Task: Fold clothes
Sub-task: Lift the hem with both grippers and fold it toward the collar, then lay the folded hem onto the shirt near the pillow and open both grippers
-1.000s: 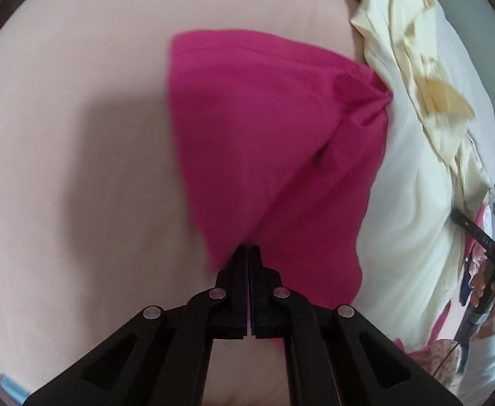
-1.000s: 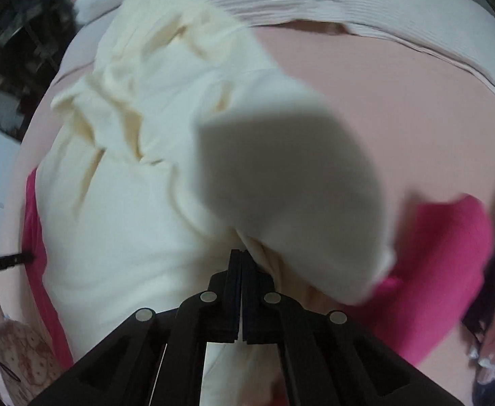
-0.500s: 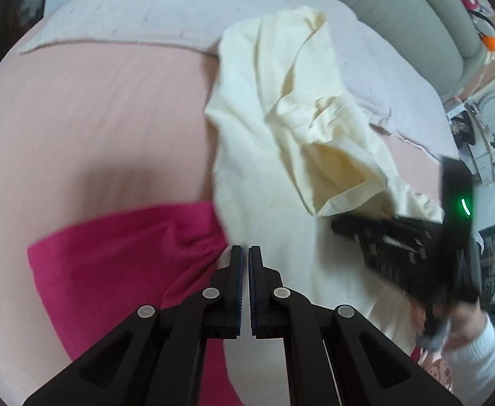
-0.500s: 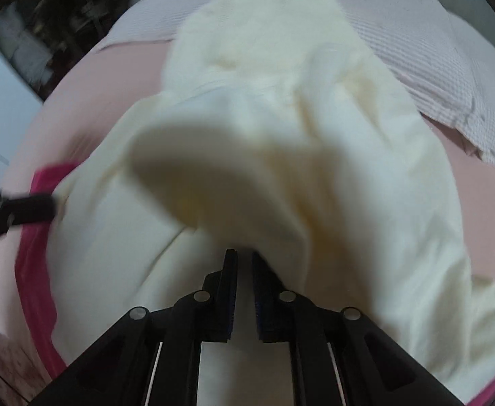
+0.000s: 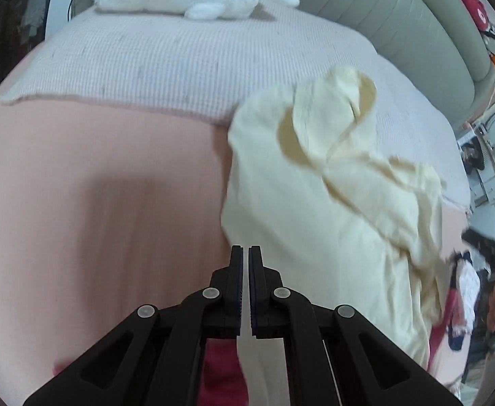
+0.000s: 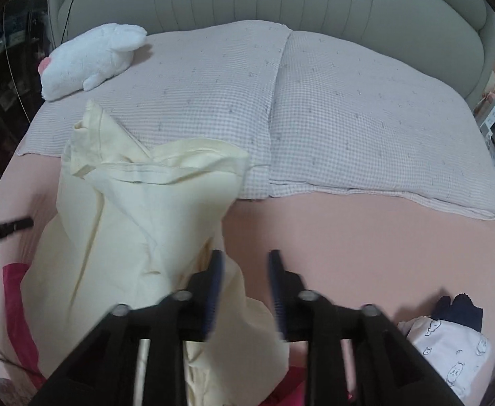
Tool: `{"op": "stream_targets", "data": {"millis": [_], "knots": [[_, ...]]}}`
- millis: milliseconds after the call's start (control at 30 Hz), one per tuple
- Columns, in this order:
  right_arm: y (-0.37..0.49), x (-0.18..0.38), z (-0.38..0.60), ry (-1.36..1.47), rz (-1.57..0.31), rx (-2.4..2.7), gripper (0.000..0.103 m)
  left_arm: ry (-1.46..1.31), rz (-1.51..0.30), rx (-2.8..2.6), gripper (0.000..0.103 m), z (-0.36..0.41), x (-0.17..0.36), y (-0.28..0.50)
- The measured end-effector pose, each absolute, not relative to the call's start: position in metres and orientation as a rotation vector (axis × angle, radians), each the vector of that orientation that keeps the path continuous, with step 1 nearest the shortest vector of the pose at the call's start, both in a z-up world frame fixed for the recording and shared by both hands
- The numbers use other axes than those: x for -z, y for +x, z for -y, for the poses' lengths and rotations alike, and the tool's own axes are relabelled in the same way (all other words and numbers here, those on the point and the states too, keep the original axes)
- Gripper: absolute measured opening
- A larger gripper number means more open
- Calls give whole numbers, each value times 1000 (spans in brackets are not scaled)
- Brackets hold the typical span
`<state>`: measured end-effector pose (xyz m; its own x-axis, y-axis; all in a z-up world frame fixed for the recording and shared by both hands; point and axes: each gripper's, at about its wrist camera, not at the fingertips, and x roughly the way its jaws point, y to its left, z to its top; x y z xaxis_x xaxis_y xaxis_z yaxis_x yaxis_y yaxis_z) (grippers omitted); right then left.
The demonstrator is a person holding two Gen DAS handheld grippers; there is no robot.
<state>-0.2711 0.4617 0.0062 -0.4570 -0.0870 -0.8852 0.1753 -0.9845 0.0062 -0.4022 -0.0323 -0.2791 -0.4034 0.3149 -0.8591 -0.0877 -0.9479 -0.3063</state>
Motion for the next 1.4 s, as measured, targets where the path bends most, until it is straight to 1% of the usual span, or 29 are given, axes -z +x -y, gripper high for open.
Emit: {"op": "stream_targets", "data": {"millis": [33,67,133,233,300,333,367,400,467,500,533,633,667,733,767,833,867,900,933,1000,1033,1133,1167,1200,1233,1267,1300,1367,1400], "knots": [[-275,5,-459,1537,-89,2534,59,-1541,312,-2451,2,33,279,-414],[-283,15,-458,1547,-54,2514,60,-1541,312,-2472,2,32,283,-427],[-302,35,-453,1570,10,2477,60,-1560,323,-2495,3,31,291,-451],[-331,60,-446,1623,110,2438,60,-1622,439,-2406,5,31,306,-473],[-354,66,-444,1618,282,2380,60,-1663,490,-2342,13,27,313,-483],[-364,71,-443,1622,325,2366,58,-1679,484,-2331,13,22,312,-486],[-374,76,-441,1645,353,2348,31,-1695,478,-2320,13,17,312,-489],[-385,79,-439,1705,339,2327,5,-1711,471,-2309,12,12,312,-492],[-393,66,-439,1712,294,2341,5,-1743,459,-2287,4,2,312,-498],[-396,57,-440,1703,255,2361,5,-1700,426,-2285,4,-2,300,-494],[-393,41,-441,1655,168,2417,5,-1631,381,-2287,4,-7,281,-487],[-395,11,-459,1615,-37,2578,5,-1596,305,-2333,5,2,259,-480],[-398,6,-467,1622,-74,2621,5,-1591,282,-2350,5,6,253,-478],[-414,14,-487,1688,3,2646,5,-1645,379,-2299,6,17,264,-494],[-422,17,-492,1711,33,2645,5,-1678,440,-2265,10,23,271,-504],[-438,24,-503,1751,90,2641,5,-1738,561,-2190,25,35,286,-524],[-445,29,-504,1757,110,2632,8,-1769,575,-2150,42,32,293,-529],[-453,36,-503,1772,130,2618,11,-1799,568,-2109,55,26,301,-533],[-461,42,-504,1783,159,2602,13,-1807,586,-2055,56,18,307,-540],[-476,52,-506,1799,223,2575,25,-1784,652,-1947,56,1,316,-553],[-483,56,-510,1798,279,2576,28,-1755,691,-1902,56,-6,316,-557],[-505,62,-522,1808,430,2545,32,-1674,748,-1830,56,-22,308,-566],[-512,64,-526,1809,475,2531,34,-1691,726,-1814,58,-21,305,-561],[-519,66,-529,1811,521,2516,34,-1727,686,-1800,58,-19,302,-552],[-526,68,-533,1811,566,2501,34,-1767,620,-1822,57,-22,300,-553],[-533,72,-533,1828,583,2469,26,-1796,527,-1872,29,-28,299,-556],[-538,78,-524,1880,513,2409,4,-1779,463,-1943,6,-28,290,-553],[-536,68,-511,1857,364,2450,4,-1704,364,-2097,6,-21,262,-543],[-532,55,-511,1796,338,2487,4,-1663,313,-2173,6,-18,249,-538]]}}
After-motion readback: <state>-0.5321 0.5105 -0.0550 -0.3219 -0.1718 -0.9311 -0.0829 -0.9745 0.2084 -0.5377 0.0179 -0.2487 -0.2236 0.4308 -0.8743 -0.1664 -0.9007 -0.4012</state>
